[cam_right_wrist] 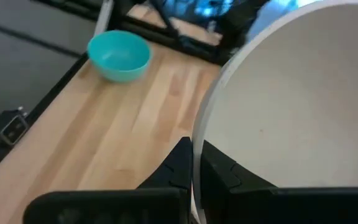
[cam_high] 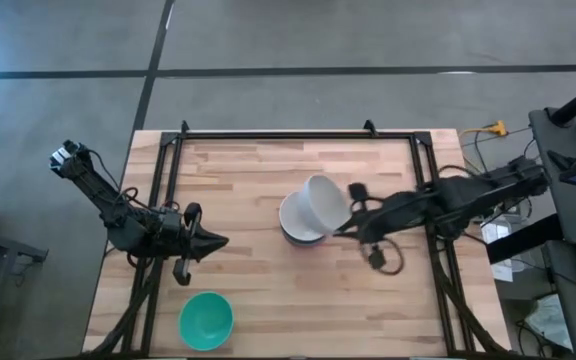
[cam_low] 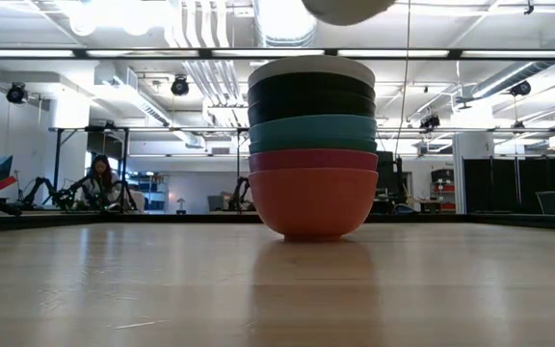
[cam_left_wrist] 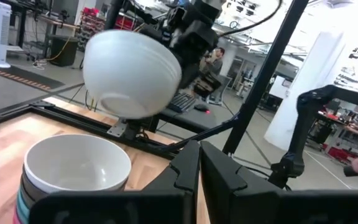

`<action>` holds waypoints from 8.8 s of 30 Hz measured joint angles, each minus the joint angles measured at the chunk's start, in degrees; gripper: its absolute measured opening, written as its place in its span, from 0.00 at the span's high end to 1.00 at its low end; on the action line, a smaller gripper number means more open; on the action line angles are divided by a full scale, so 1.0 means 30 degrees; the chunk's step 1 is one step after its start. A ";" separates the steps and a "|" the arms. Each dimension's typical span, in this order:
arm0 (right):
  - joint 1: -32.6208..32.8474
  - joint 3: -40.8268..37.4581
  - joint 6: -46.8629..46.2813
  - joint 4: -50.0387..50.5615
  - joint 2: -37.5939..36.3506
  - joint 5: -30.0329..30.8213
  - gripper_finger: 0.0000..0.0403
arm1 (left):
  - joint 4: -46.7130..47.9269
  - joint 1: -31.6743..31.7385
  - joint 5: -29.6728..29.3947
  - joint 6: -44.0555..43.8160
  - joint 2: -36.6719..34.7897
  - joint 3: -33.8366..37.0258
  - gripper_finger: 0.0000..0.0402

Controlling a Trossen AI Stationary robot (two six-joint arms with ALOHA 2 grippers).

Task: Nest bowls inside each other
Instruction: Stack the white bowl on the white bowl, then stack the light blue bowl on the white bowl

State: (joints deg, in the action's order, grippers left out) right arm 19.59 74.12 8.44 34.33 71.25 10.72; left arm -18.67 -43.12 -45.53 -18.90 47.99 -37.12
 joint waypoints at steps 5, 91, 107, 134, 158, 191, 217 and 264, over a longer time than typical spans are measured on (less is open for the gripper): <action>-0.0345 0.2853 0.1343 0.2683 0.2988 -0.0631 0.98 | -0.0009 0.0002 0.0005 -0.0036 0.0000 0.0000 1.00; -0.2695 1.1507 -0.2075 1.2574 1.2420 -0.2621 0.83 | 0.0115 -0.0006 0.1605 -0.0058 0.0000 0.0306 1.00; -0.2491 1.2849 -0.2840 1.2902 1.2514 -0.2551 0.90 | 0.0479 -0.0005 0.1601 -0.0066 -0.0007 0.0306 1.00; -0.2271 1.5856 -0.6598 1.2903 1.2369 -0.2551 0.95 | -0.0522 -0.0041 0.6219 -0.0119 -0.0051 -0.0806 1.00; -0.1194 1.3969 -0.9072 1.2786 1.2369 -0.2558 0.96 | 2.6561 -0.0151 1.5465 -0.4021 0.7384 -0.9951 0.98; 0.1187 1.3852 -0.9535 1.2457 1.2376 -0.1153 0.96 | 1.7683 -0.0129 1.6689 -1.9153 0.8082 -0.1518 0.51; 0.1502 1.3604 -0.9827 1.2480 1.2328 -0.1023 0.96 | 1.7700 -0.0033 1.7660 -1.8965 0.6302 -0.1158 0.99; 0.3884 -0.5689 -1.1298 -0.2682 -0.6430 0.7635 0.96 | 2.5260 1.6997 2.3855 -0.3242 1.8696 -2.5705 1.00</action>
State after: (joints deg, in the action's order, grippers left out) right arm 31.24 57.05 -25.45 26.28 51.96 33.63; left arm 57.11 7.87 26.03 -28.62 104.08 -114.24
